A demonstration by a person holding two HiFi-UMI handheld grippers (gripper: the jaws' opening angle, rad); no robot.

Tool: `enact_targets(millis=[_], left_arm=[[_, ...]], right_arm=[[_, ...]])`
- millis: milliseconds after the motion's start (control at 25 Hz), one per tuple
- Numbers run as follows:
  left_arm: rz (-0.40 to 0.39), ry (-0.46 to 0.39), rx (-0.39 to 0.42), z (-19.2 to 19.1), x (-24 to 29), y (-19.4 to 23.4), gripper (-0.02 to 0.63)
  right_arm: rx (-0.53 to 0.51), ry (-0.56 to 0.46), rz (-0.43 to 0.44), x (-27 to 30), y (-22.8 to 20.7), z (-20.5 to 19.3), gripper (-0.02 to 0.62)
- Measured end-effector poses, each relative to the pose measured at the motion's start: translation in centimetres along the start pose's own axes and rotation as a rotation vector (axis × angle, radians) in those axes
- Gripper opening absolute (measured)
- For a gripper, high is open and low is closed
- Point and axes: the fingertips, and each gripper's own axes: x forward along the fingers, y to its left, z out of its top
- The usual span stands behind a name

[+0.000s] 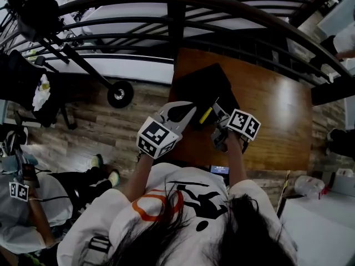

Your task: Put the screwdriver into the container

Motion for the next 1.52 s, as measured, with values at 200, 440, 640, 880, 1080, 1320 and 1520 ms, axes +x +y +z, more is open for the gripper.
enact_targets(millis=[200,440,640,880,1080,1320,1520], left_arm=[[0.001,0.005,-0.006,0.1,0.1,-0.8,0.000],[0.005,0.013,-0.009,-0.4,0.3,-2.3,0.000],[0.004,0.013,-0.008,-0.2,0.4,-4.7,0.000],[0.021,0.035,-0.010,-1.4,-0.3,-7.4,0.000],[0.047,0.039,-0.002,-0.4,-0.5,-11.5,0.000],[0.056,0.029,-0.012,-3.0,-1.2,-15.1,0.000],[0.054,-0.001,-0.030,-4.7,-1.3,-19.1,0.000]], right_arm=[[-0.050,-0.019,0.059,-2.4,2.4,0.1,0.133],[-0.124,-0.039,0.117,-5.2,4.1,-1.0,0.135],[-0.177,-0.054,0.163,-7.9,5.2,-1.4,0.133],[-0.232,-0.050,0.210,-10.1,5.7,-3.1,0.133],[-0.265,-0.046,0.255,-14.0,5.9,-3.5,0.124],[-0.346,-0.052,0.293,-16.7,4.6,-6.5,0.124],[-0.445,-0.083,0.333,-20.2,3.4,-8.6,0.124]])
